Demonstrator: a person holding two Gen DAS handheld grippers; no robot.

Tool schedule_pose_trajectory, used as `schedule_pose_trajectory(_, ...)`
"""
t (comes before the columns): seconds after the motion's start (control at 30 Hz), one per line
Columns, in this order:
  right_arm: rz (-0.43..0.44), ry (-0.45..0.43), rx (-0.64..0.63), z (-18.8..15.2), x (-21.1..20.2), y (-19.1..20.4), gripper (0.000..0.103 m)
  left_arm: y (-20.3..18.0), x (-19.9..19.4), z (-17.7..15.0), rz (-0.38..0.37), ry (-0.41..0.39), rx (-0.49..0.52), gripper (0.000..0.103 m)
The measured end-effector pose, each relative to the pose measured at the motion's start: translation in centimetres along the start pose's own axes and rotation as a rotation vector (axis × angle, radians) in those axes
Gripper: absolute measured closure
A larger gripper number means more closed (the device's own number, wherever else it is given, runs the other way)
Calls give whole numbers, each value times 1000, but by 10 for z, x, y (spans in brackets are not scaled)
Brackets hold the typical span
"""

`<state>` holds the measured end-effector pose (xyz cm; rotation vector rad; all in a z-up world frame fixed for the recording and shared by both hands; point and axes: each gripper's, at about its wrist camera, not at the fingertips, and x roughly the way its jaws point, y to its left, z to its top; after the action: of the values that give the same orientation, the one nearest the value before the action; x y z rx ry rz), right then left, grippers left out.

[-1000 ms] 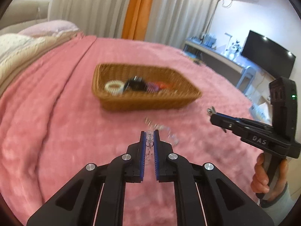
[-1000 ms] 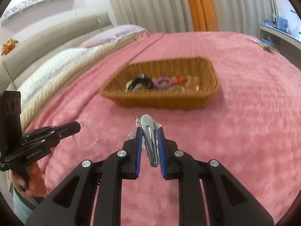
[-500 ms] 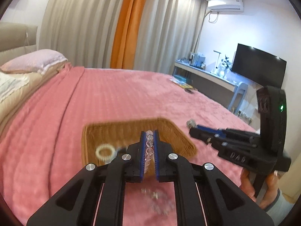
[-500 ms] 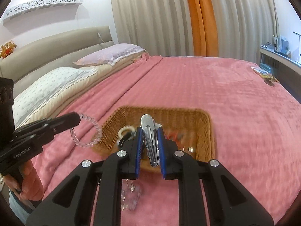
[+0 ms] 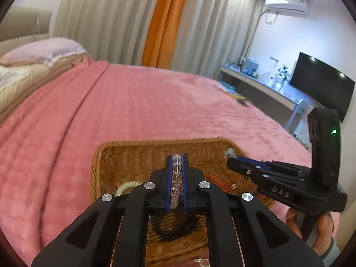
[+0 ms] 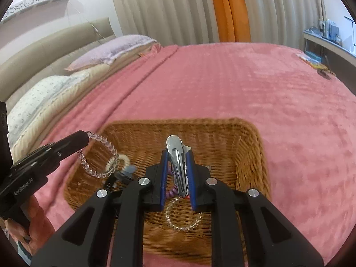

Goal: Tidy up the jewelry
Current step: 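Carry bead bracelet and silver clip into the basket and open both tools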

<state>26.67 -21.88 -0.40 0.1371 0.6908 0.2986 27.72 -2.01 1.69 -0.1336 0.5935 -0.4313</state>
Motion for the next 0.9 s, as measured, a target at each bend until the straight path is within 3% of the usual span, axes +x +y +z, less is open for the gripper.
schedule_pose_trajectory(0.23,-19,74,-6,-8,20,0,89,11,15,-11,17,53,-28,97)
schedule_pose_trajectory(0.4,-16,69,-5,-10,19,0,88,12,15,-12,22,59,-34,96)
schedule_pose_trajectory(0.43,-19,64,-4,-10,18,-1,88,13,14,-12,19,57,-38,93)
schedule_pose_trajectory(0.53,-7,54,6,-10,14,-4,88,14,7,-12,4,37,-54,64)
schedule_pose_trajectory(0.57,-6,47,11,-10,12,-5,87,14,2,-11,3,22,-57,59)
schedule_pose_trajectory(0.8,4,17,21,-8,-3,-5,86,10,-24,-8,-32,-37,-80,53)
schedule_pose_trajectory(0.9,6,-13,12,-12,-21,-1,75,1,-43,-10,-48,-64,-69,53)
